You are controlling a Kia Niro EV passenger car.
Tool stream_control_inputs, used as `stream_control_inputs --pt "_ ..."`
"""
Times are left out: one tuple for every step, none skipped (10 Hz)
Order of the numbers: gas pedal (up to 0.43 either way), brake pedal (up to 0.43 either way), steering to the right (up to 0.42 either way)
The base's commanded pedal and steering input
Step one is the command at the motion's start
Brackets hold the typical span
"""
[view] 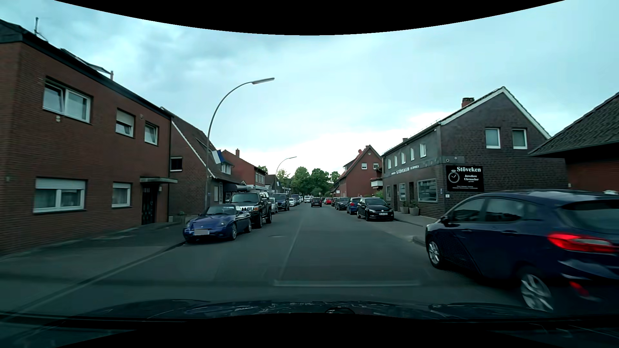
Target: Follow the waypoints while adhering to traffic rules and regulations
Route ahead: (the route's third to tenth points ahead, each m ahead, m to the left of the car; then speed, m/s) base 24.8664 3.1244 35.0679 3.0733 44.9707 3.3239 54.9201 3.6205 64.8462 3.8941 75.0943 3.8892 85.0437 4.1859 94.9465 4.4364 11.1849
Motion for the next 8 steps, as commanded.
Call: stream_control_inputs --pt "0.059 0.0 0.005" --pt "0.028 0.0 0.005" --pt "0.028 0.0 0.004" --pt "0.028 0.0 0.0" --pt "0.028 0.0 0.0" --pt "0.028 0.0 -0.001" --pt "0.028 0.0 -0.002" --pt "0.028 0.0 -0.001"
